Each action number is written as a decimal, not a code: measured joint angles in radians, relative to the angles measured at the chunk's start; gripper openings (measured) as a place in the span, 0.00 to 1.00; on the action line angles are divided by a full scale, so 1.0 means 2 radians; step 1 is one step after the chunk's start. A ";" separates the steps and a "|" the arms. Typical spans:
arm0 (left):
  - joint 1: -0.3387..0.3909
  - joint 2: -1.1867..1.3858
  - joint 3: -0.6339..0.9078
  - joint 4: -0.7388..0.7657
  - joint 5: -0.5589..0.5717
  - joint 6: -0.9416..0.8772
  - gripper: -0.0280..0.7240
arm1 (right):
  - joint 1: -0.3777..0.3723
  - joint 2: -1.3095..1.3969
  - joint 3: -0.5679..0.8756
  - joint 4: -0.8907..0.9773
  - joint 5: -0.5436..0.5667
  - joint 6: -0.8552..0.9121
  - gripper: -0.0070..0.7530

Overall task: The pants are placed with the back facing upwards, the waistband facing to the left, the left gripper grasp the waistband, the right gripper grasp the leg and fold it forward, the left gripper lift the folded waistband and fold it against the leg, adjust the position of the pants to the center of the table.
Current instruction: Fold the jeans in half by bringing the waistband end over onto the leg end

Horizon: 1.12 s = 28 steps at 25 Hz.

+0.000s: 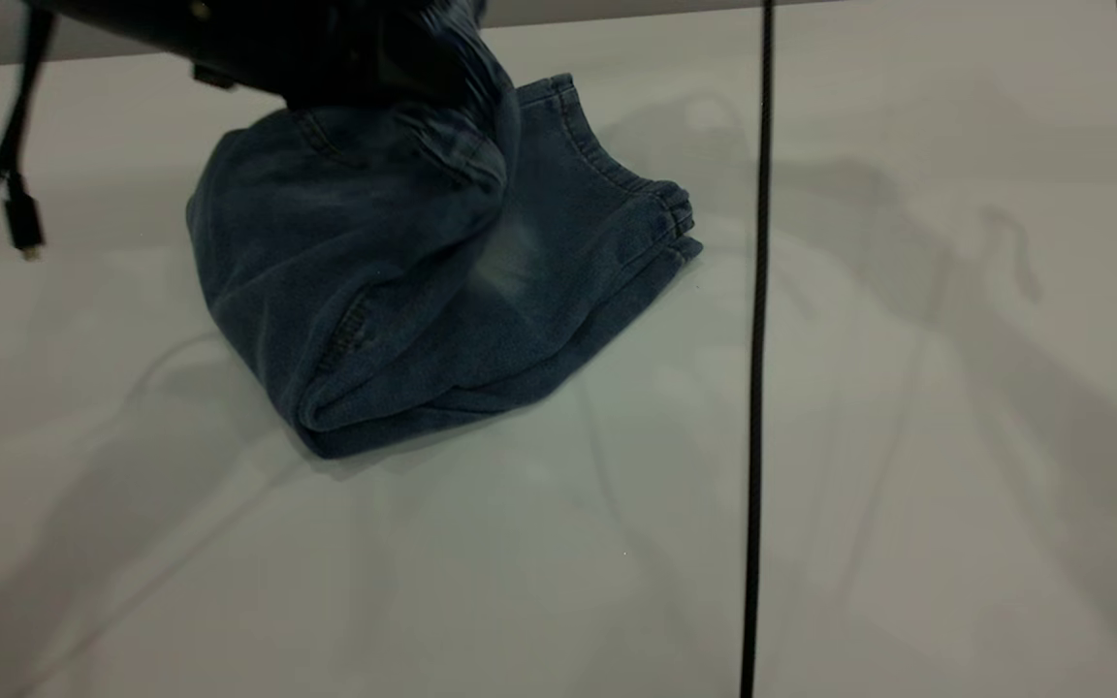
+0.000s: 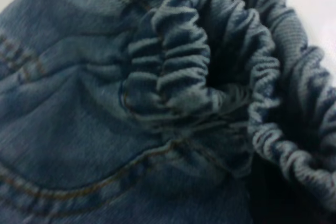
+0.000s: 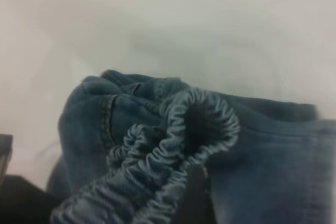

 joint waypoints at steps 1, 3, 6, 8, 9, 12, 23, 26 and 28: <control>0.000 0.005 0.000 0.000 -0.002 0.000 0.23 | -0.006 -0.005 0.000 -0.001 0.003 0.000 0.72; 0.001 0.015 0.000 0.000 -0.010 0.001 0.23 | -0.016 -0.013 0.000 0.000 0.006 0.000 0.72; 0.001 0.021 -0.003 0.000 -0.013 0.002 0.27 | -0.025 -0.019 0.000 0.001 0.019 0.000 0.72; 0.001 0.021 -0.004 0.000 -0.010 0.003 0.38 | -0.025 -0.019 0.000 0.002 0.035 0.000 0.72; 0.001 0.020 -0.004 0.000 -0.007 0.003 0.45 | -0.024 -0.019 0.000 0.002 0.045 0.000 0.72; 0.003 0.009 -0.004 0.001 -0.012 0.003 0.68 | -0.020 -0.019 0.000 0.004 0.053 -0.001 0.72; 0.003 -0.127 0.013 0.026 -0.097 0.002 0.86 | -0.020 -0.018 0.000 -0.032 0.054 0.000 0.72; 0.003 -0.181 0.032 0.025 -0.108 0.002 0.81 | -0.019 -0.018 0.000 -0.039 0.049 0.003 0.72; 0.003 -0.219 0.048 0.025 -0.108 0.002 0.79 | -0.018 -0.016 0.000 -0.035 0.046 0.003 0.72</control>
